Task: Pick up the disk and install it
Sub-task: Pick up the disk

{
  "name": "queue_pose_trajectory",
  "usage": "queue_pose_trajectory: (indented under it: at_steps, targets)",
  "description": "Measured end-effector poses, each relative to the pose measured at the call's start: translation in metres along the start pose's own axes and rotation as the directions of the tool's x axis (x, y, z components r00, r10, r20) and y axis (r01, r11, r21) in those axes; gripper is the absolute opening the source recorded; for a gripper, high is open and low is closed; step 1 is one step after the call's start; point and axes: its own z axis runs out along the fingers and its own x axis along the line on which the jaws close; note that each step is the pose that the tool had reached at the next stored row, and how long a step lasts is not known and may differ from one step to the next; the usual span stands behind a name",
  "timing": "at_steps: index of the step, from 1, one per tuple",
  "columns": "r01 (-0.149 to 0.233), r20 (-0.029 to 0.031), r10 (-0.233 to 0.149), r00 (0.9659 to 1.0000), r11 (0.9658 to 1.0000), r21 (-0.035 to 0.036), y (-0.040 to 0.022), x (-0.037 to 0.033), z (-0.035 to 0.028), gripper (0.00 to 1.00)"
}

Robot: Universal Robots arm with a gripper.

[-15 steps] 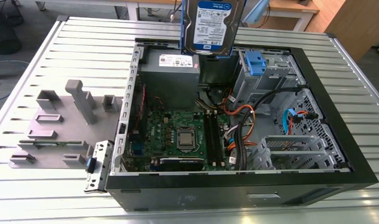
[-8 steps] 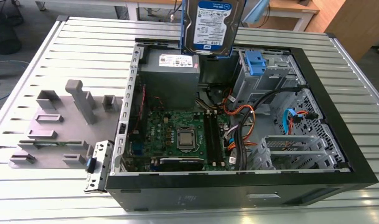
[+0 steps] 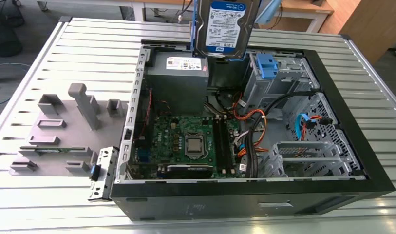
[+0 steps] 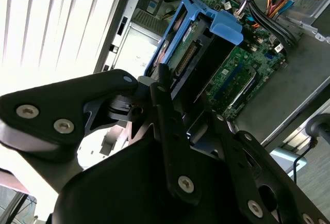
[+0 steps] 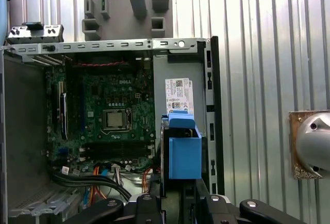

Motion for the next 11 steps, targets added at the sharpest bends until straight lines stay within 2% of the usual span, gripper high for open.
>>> queue_pose_trajectory:
  at_steps: [11]
  targets:
    - [0.0,0.0,0.0,1.0,1.0,-0.0002,-0.0002,0.0017,0.0,0.35]
